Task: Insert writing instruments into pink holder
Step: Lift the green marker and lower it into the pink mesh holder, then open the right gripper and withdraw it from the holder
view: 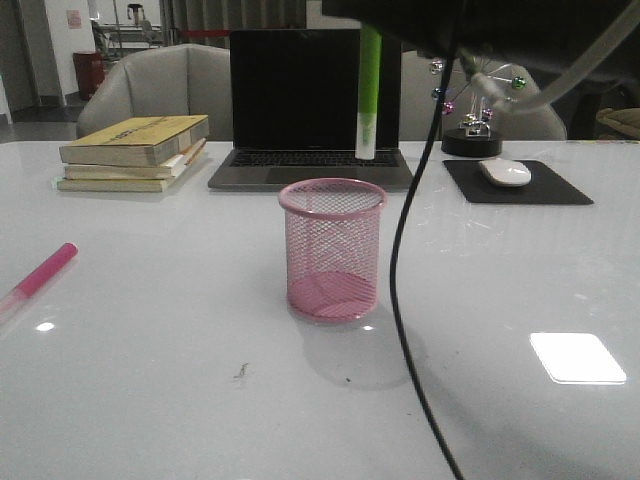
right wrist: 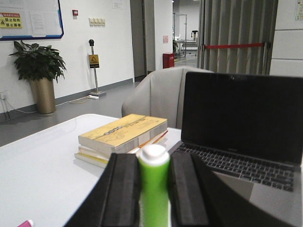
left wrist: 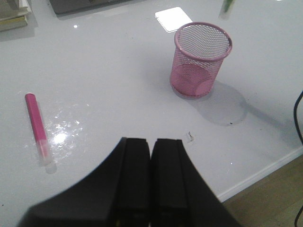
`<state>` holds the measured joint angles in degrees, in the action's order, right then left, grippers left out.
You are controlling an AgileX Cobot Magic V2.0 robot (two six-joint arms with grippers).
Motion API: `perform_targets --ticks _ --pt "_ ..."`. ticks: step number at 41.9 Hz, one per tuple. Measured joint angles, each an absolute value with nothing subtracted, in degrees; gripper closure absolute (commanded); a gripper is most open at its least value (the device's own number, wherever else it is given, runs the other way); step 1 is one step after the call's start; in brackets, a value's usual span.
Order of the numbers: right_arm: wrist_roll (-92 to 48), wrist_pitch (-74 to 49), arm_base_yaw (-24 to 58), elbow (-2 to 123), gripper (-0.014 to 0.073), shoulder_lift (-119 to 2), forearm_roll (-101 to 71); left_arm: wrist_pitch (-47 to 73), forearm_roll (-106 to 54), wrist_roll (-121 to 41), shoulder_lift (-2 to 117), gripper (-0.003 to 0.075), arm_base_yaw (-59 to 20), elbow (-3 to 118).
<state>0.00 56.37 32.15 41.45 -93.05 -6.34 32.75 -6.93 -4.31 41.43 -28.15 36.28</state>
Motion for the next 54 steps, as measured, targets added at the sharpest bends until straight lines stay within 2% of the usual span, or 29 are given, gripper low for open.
perform_targets --ticks 10,14,19,21,32,41,54 --pt "3.1 58.9 32.2 41.4 0.0422 -101.0 0.6 32.8 -6.9 -4.3 41.4 0.0629 -28.2 36.3" --pt "3.1 58.9 32.2 41.4 0.0346 -103.8 3.4 32.8 -6.9 -4.3 41.4 0.0629 -28.2 36.3" --pt "3.1 58.9 32.2 41.4 0.0201 -105.6 5.1 32.8 -6.9 -4.3 41.4 0.0629 -28.2 36.3" --pt "3.2 58.9 32.2 41.4 0.0174 -106.0 5.1 32.8 -6.9 -4.3 41.4 0.0629 -28.2 36.3" --pt "3.2 57.4 32.2 41.6 0.0171 -105.9 5.2 32.8 -6.9 -4.3 41.4 0.0629 -28.2 36.3" --pt "0.4 41.4 32.2 41.6 0.0171 -96.2 2.3 32.8 -6.9 -4.3 41.4 0.0629 -28.2 36.3" --pt "-2.6 4.3 29.6 41.4 0.0171 -73.2 -1.0 32.8 -6.9 -4.3 41.4 0.0629 -28.2 36.3"
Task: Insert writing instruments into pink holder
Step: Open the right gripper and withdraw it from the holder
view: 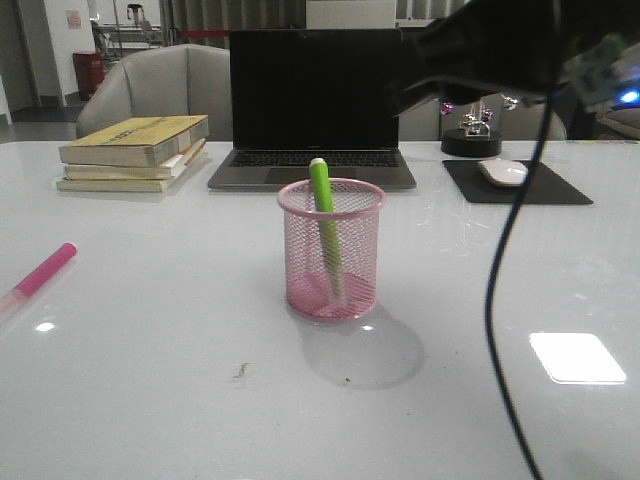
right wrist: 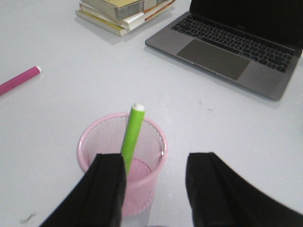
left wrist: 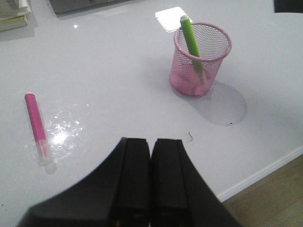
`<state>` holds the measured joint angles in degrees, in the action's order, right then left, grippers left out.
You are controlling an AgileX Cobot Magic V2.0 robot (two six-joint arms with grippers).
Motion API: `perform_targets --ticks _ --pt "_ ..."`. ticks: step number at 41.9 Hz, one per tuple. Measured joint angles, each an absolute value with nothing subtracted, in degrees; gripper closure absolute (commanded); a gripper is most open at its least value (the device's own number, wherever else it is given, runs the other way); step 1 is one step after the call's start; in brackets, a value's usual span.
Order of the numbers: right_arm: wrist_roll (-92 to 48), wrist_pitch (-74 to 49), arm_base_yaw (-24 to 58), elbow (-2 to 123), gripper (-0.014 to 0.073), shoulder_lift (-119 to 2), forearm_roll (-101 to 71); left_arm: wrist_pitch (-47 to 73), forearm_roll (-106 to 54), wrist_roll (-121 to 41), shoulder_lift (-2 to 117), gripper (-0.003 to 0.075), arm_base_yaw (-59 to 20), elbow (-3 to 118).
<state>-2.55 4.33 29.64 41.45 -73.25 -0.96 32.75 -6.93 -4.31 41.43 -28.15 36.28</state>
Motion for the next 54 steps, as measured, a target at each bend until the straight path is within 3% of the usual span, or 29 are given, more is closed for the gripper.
perform_targets --ticks 24,54 --pt "-0.5 -35.5 29.5 41.2 0.0212 -45.3 -1.0 32.8 -6.9 -4.4 41.4 0.0629 -28.2 36.3" --pt "1.6 -41.4 29.5 38.4 0.0212 -40.0 -1.0 32.8 -6.9 -4.4 41.4 0.0629 -28.2 36.3"
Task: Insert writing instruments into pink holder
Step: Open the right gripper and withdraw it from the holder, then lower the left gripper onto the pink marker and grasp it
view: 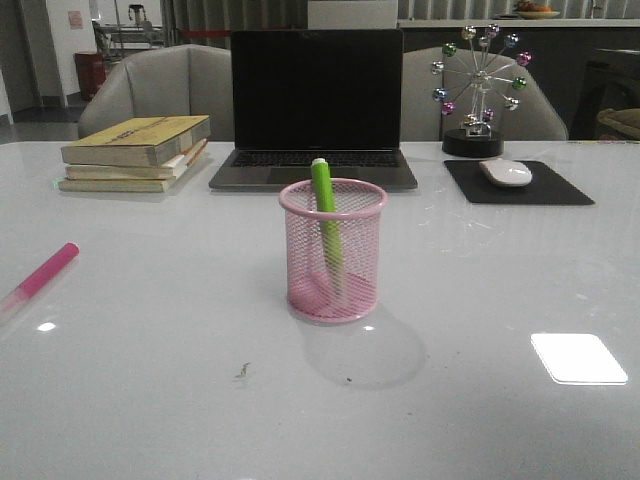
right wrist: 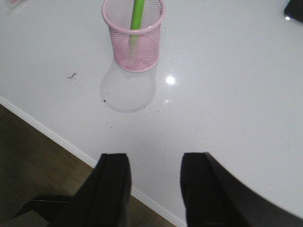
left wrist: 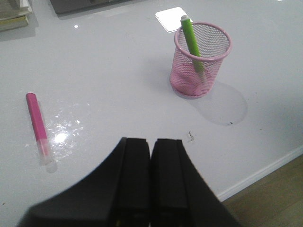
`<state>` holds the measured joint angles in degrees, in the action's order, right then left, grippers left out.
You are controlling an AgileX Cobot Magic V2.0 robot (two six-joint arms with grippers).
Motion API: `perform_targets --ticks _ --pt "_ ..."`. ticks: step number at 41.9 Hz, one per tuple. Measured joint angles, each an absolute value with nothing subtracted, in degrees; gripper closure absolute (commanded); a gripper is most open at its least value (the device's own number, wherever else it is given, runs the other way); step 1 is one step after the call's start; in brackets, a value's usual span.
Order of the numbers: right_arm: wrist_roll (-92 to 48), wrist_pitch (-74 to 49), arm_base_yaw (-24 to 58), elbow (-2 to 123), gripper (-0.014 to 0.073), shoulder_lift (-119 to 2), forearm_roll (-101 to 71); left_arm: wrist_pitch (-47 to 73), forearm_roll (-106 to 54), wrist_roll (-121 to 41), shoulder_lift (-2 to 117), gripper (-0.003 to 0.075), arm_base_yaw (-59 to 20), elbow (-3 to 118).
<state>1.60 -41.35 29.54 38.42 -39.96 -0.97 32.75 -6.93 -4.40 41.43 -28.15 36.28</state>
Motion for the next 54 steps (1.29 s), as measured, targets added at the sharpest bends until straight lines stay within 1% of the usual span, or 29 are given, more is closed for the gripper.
perform_targets --ticks 30,31,34,39,41,43,48,54 --pt "1.6 -41.5 29.5 38.4 0.0212 -40.0 -0.9 32.5 -6.9 -4.3 42.1 0.0622 -28.2 36.3" --pt "1.6 -41.5 29.5 38.4 0.0212 -40.0 -0.9 32.4 -6.9 -3.8 42.5 0.0610 -28.2 36.3" --pt "1.6 -41.5 29.5 38.4 0.0212 -40.0 -0.9 32.4 -6.9 -3.3 44.4 0.0531 -26.9 37.1" --pt "1.6 -41.5 29.5 38.4 0.0212 -40.0 -0.9 32.7 -6.9 -3.2 49.6 0.0311 -22.4 40.2" --pt "1.6 -41.5 29.5 38.4 0.0212 -40.0 -0.9 33.4 -6.9 -3.1 52.0 0.0259 -20.5 42.1" --pt "1.6 -41.5 29.5 38.4 0.0212 -40.0 -0.9 34.9 -6.9 -3.1 55.1 0.0239 -18.2 44.3" --pt "1.6 -41.5 29.5 38.4 0.0212 -40.0 -0.9 40.0 -6.9 -3.0 63.9 0.0243 -13.3 50.2" --pt "1.6 -41.5 29.5 38.4 0.0212 -40.0 -0.9 43.9 -6.4 -2.9 75.1 0.0243 -10.4 57.6"
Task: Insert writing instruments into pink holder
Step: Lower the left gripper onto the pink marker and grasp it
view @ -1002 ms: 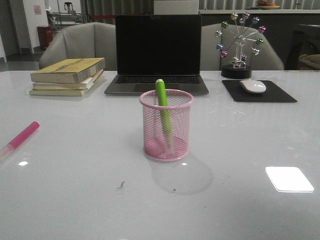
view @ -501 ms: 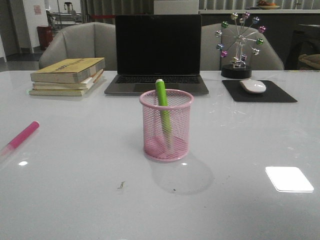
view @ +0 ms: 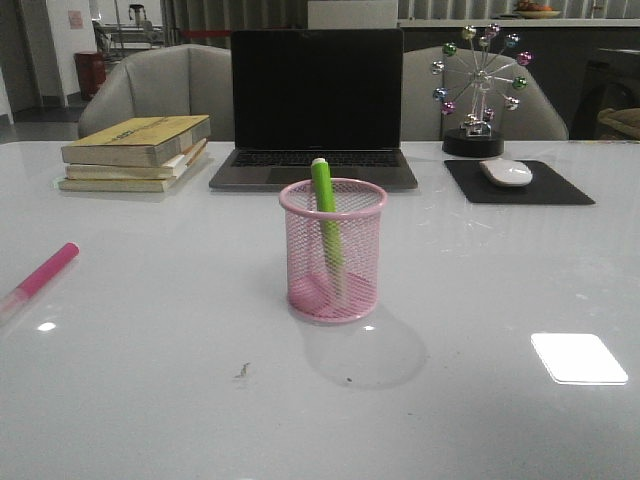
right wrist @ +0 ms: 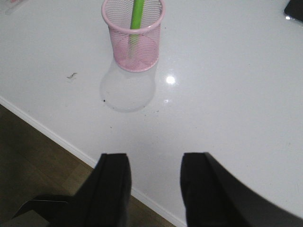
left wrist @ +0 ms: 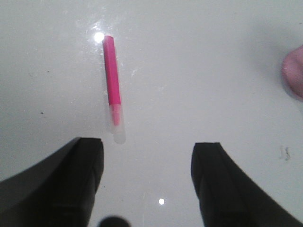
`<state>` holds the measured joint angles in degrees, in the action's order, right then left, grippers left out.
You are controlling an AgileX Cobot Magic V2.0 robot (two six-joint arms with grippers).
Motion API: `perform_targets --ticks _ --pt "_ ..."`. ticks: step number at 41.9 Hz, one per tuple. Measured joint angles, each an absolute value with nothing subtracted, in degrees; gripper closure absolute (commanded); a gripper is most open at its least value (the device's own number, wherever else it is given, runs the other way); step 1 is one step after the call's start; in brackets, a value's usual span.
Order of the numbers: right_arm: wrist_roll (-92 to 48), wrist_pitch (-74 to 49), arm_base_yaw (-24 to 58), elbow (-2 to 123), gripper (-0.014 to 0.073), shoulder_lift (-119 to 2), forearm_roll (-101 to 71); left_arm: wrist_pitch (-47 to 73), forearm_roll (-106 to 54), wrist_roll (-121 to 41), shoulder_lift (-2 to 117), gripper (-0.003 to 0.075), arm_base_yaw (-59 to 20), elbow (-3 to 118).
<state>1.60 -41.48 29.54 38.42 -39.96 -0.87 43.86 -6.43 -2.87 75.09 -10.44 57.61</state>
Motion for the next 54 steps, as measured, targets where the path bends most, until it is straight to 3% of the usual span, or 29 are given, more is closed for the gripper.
perform_targets --ticks 27,54 --pt "1.6 -41.5 29.5 38.4 0.0212 -40.0 -0.9 49.7 0.0 -2.8 111.7 0.0243 -8.7 85.3" --pt "1.6 -41.6 29.5 38.4 0.0212 -40.0 -0.9 49.0 0.3 -1.5 121.5 0.0244 -8.1 89.7"
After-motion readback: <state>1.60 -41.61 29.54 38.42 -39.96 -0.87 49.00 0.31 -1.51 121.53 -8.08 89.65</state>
